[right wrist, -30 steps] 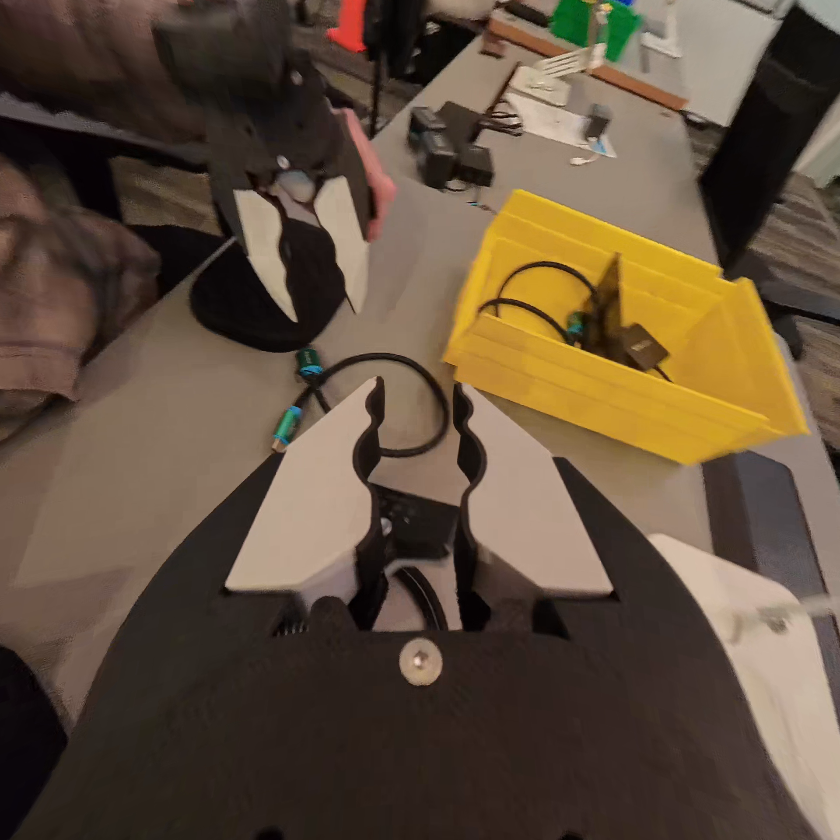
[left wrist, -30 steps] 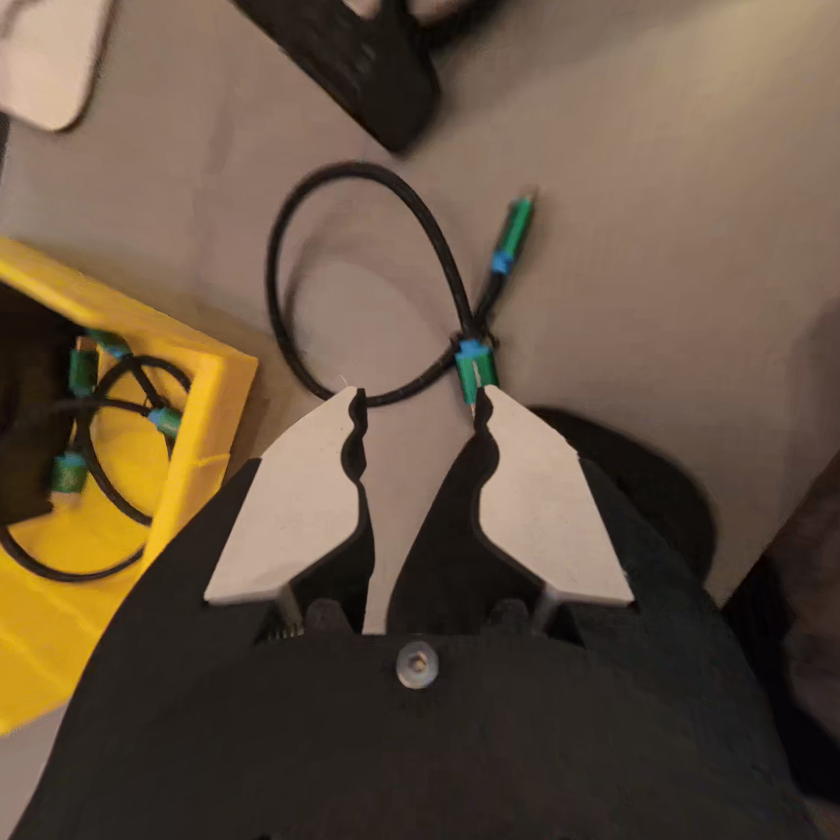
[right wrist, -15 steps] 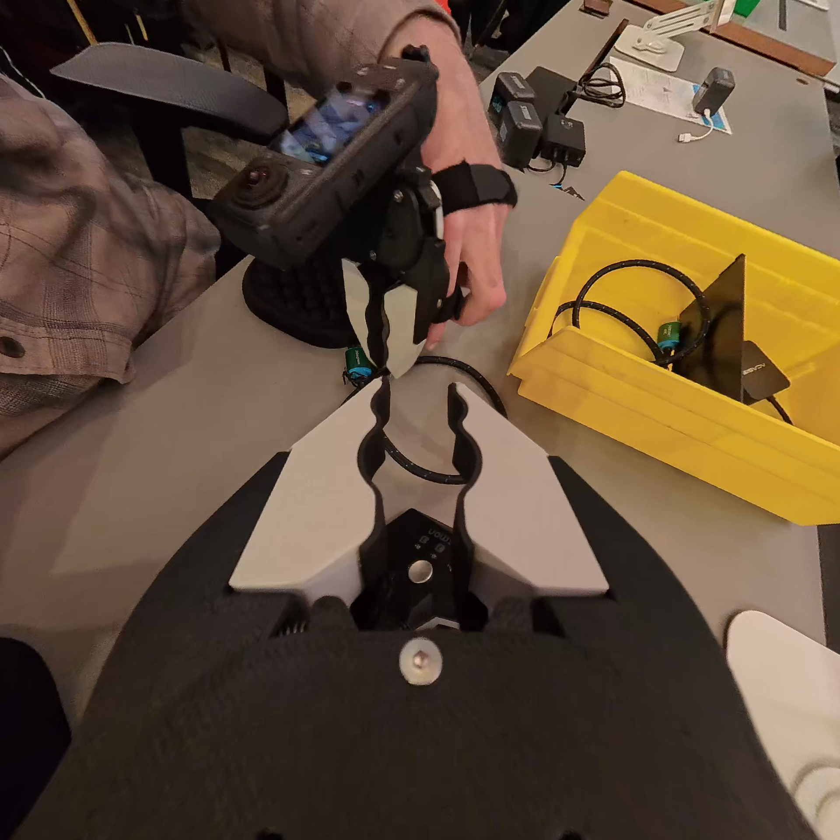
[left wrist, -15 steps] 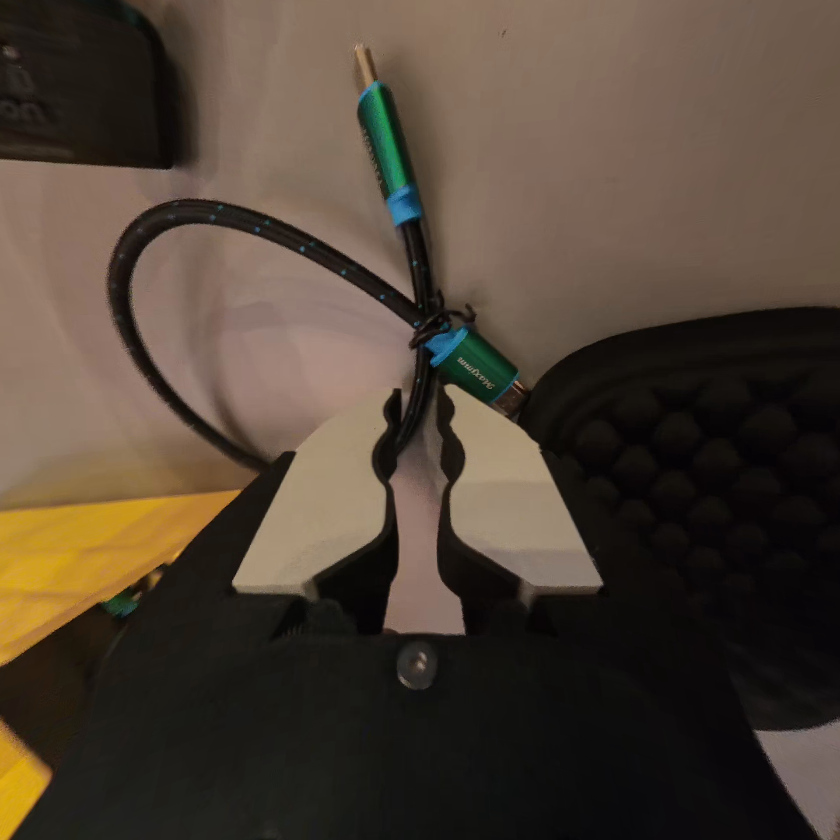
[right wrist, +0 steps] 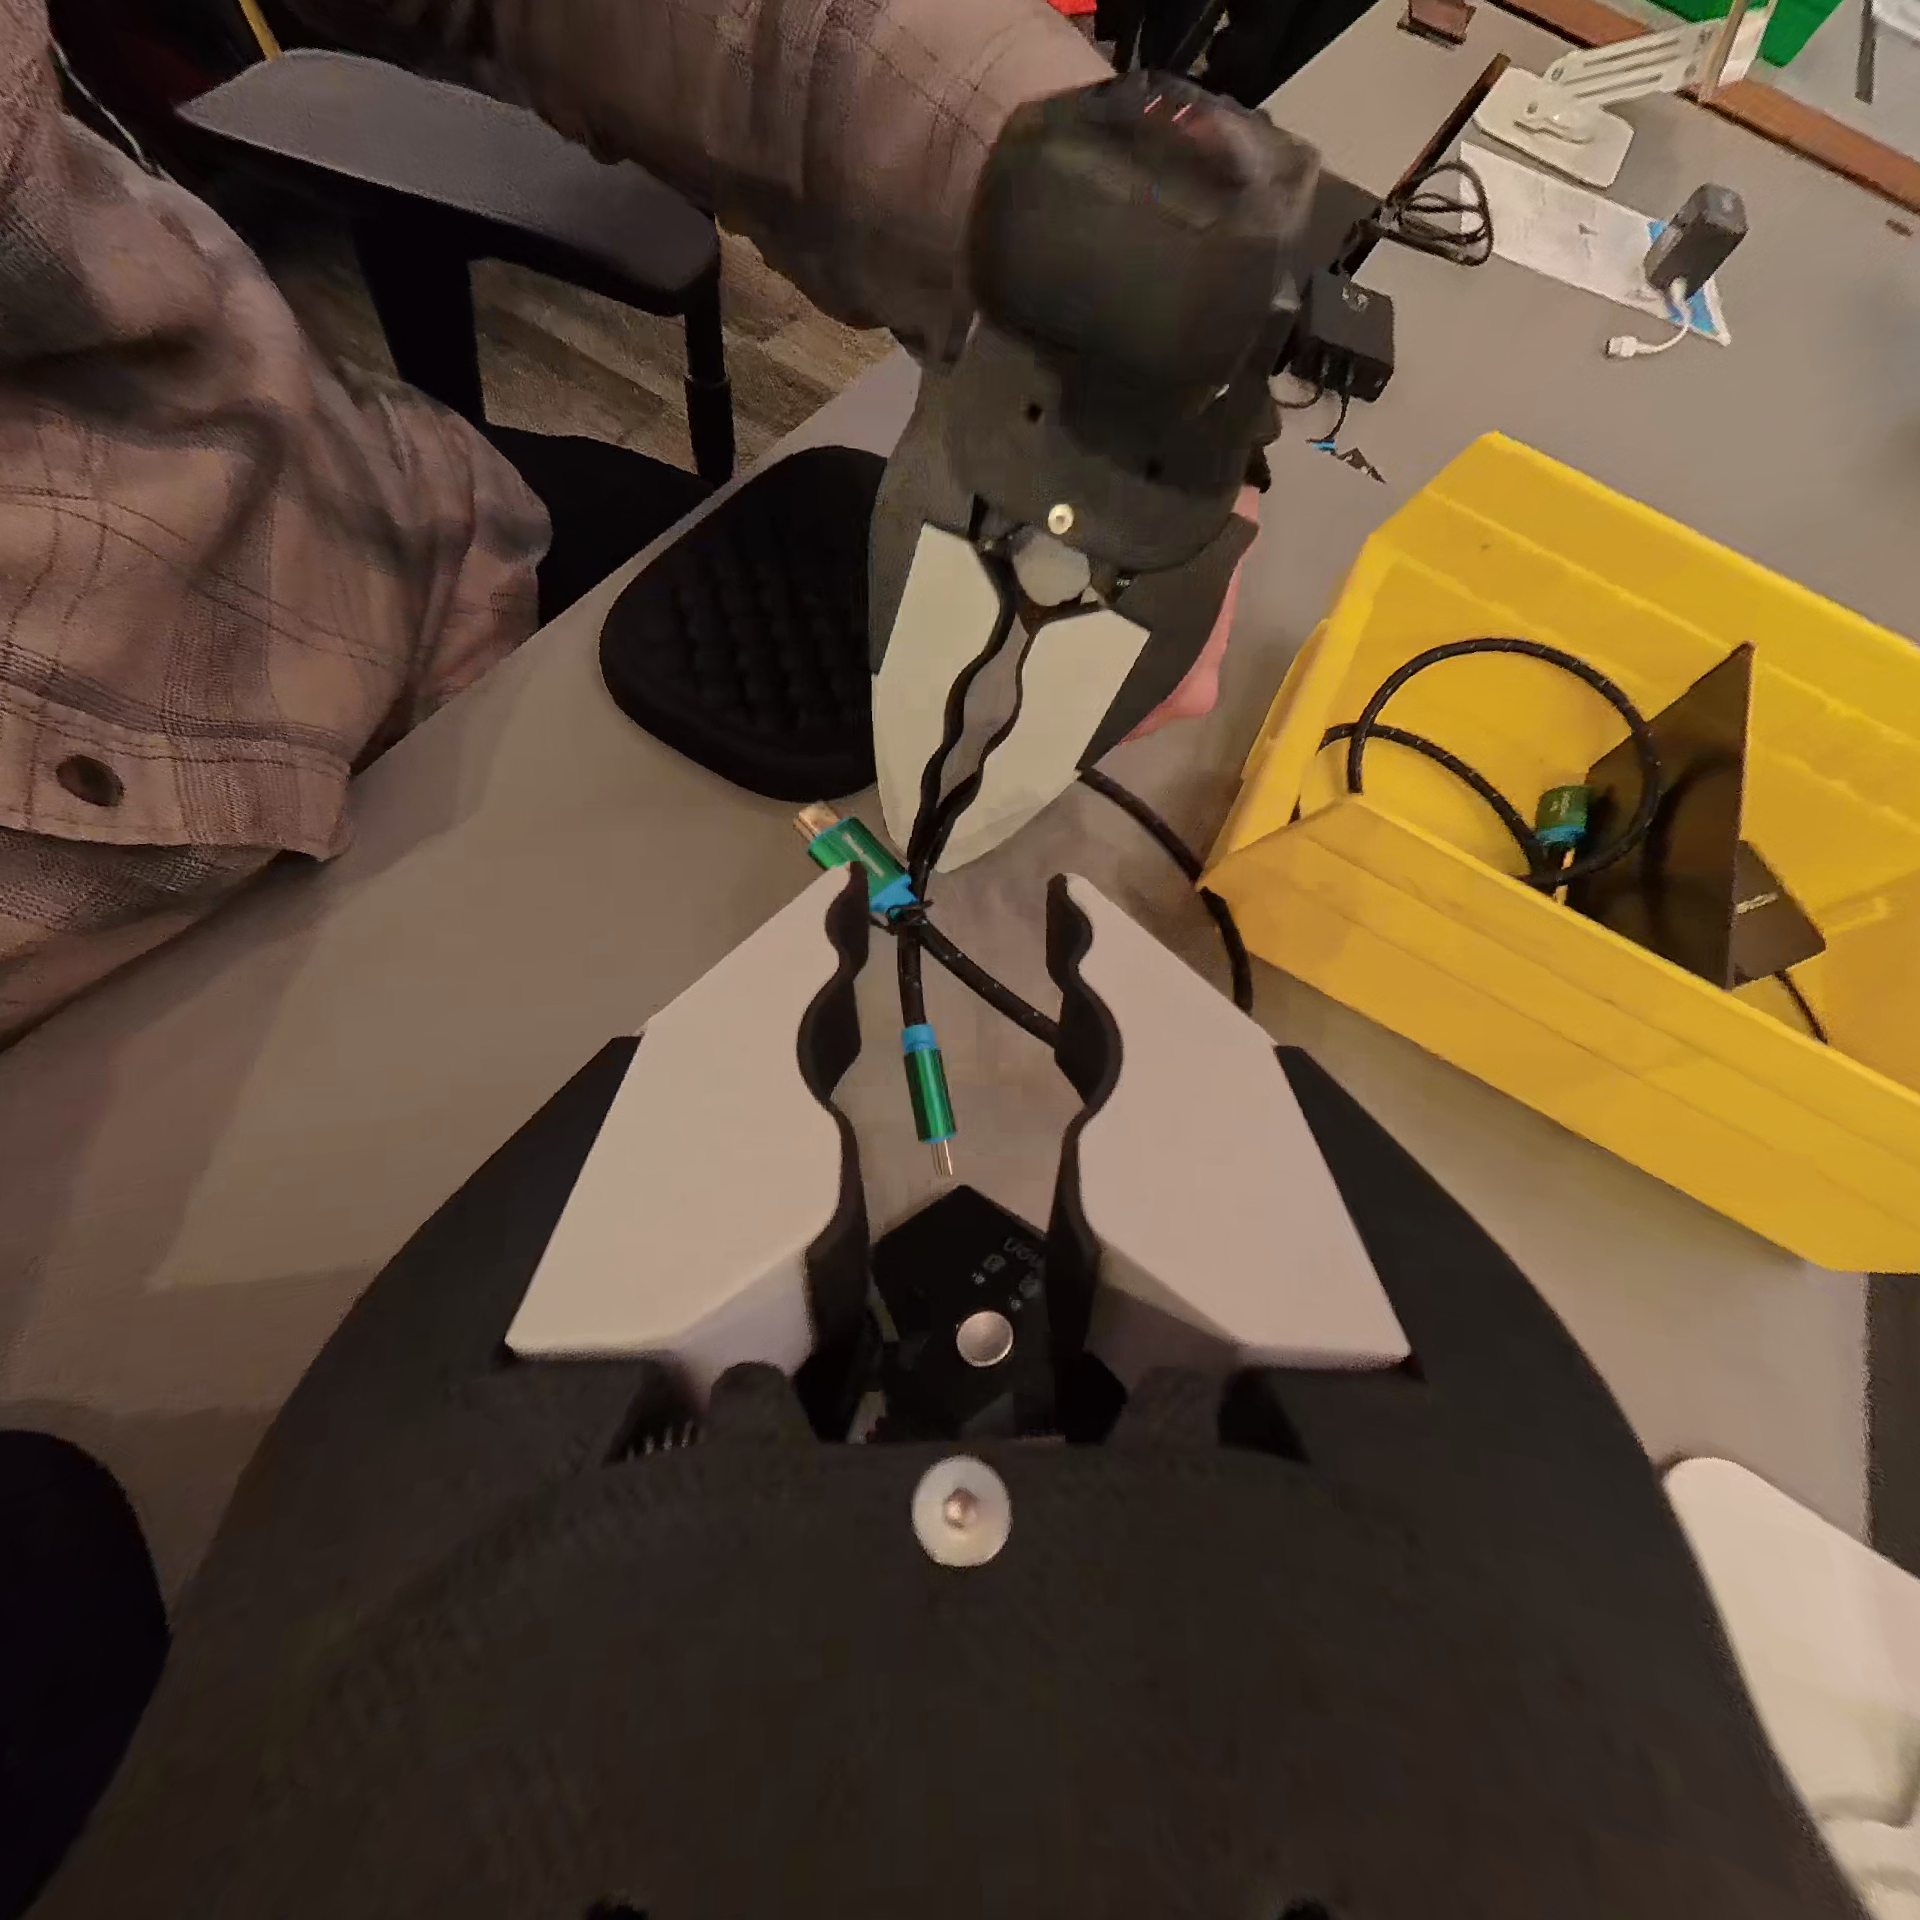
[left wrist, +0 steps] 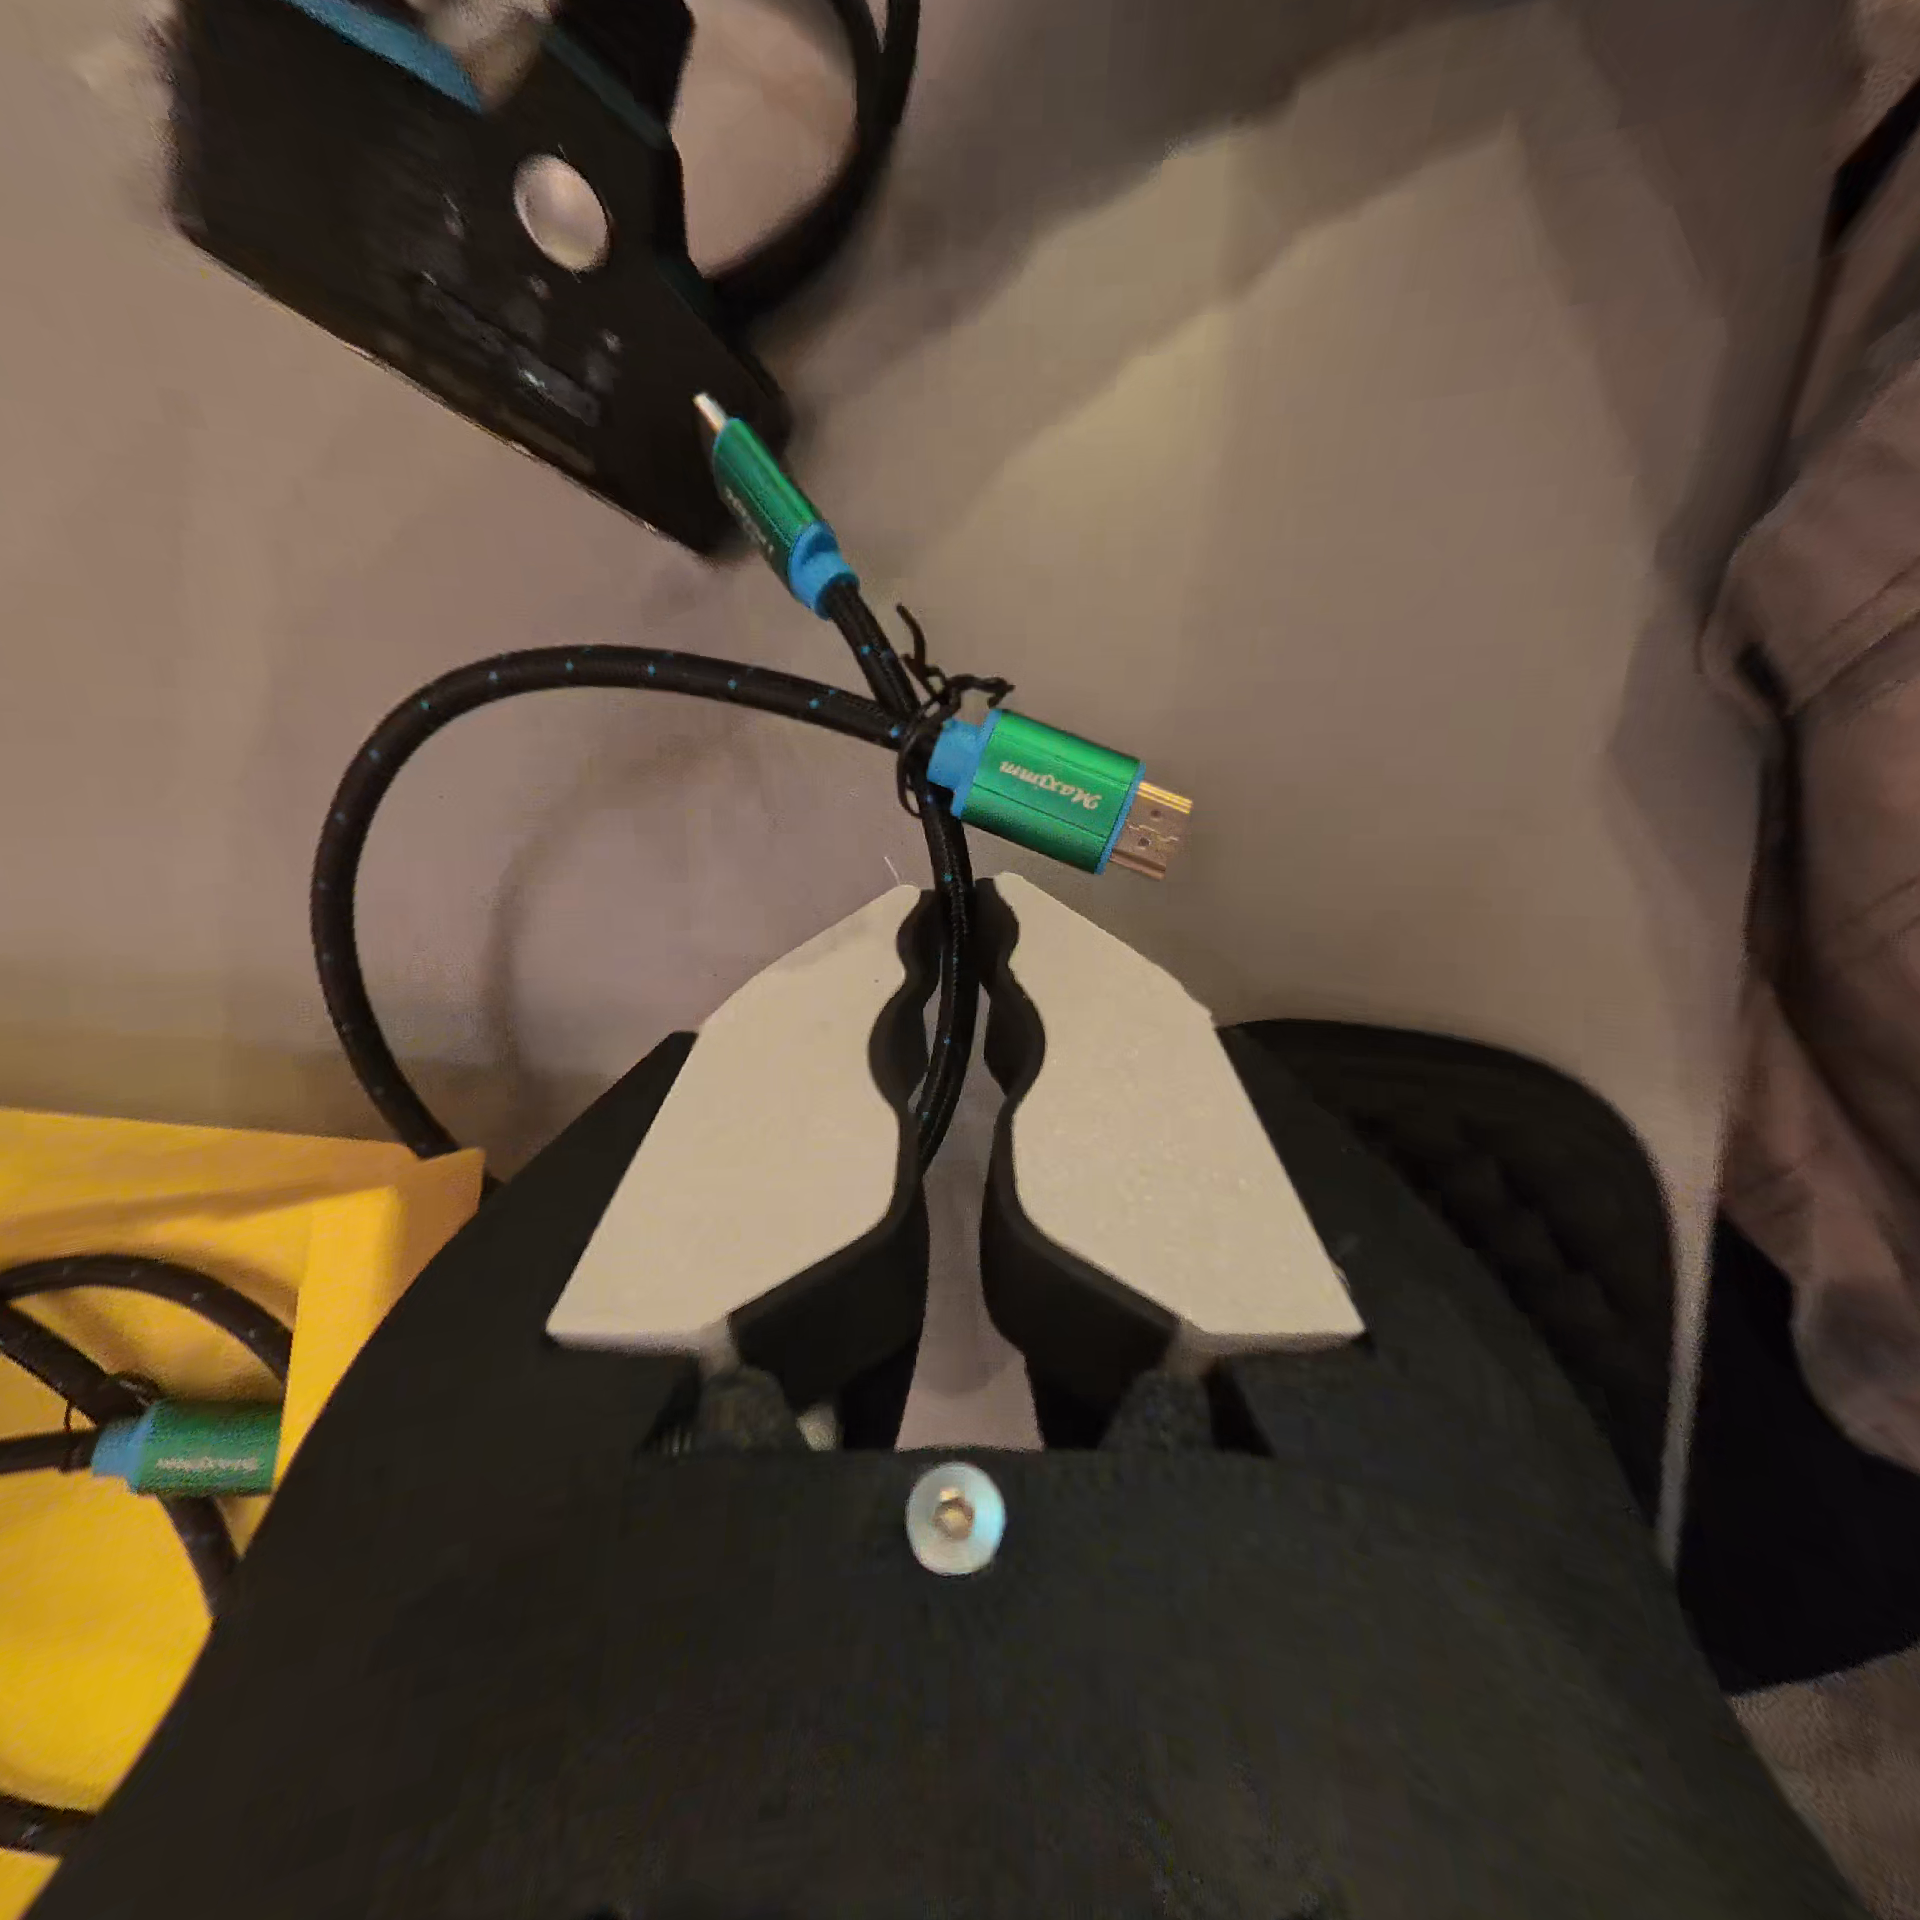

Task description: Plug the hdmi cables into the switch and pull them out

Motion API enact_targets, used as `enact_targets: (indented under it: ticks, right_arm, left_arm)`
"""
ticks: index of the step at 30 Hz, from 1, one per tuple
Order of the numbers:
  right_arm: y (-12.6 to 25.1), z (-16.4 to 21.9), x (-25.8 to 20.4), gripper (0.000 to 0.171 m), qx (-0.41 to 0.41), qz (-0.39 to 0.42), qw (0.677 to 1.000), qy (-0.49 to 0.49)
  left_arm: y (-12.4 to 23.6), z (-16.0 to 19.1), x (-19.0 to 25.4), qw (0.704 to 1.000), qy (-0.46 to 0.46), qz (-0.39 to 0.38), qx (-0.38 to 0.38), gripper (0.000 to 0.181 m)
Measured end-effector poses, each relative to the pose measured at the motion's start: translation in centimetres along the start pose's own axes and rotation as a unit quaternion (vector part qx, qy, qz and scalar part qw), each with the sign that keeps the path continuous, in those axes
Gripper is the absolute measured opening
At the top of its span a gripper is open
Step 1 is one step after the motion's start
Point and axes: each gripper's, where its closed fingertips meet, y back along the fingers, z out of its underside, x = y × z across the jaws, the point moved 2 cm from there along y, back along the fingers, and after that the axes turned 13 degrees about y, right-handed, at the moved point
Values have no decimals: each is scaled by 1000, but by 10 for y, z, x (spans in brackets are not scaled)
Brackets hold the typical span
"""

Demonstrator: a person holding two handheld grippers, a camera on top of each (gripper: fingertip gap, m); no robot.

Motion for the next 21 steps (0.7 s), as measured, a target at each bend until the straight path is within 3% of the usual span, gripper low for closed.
enact_targets:
  ticks: [4, 11, 21]
  right_arm:
    - [-8, -7, -4, 43, -22, 9, 998, 51]
    - [-24, -17, 1, 37, -75, 54, 987, 131]
    - [-21, -18, 26, 34, -44, 109, 991, 58]
  left_arm:
    - [23, -11, 4, 997, 36, 28, 61, 7]
    - [52, -23, 0, 992, 66, 55, 96, 7]
    - [65, -47, -3, 988, 60, 19, 140, 6]
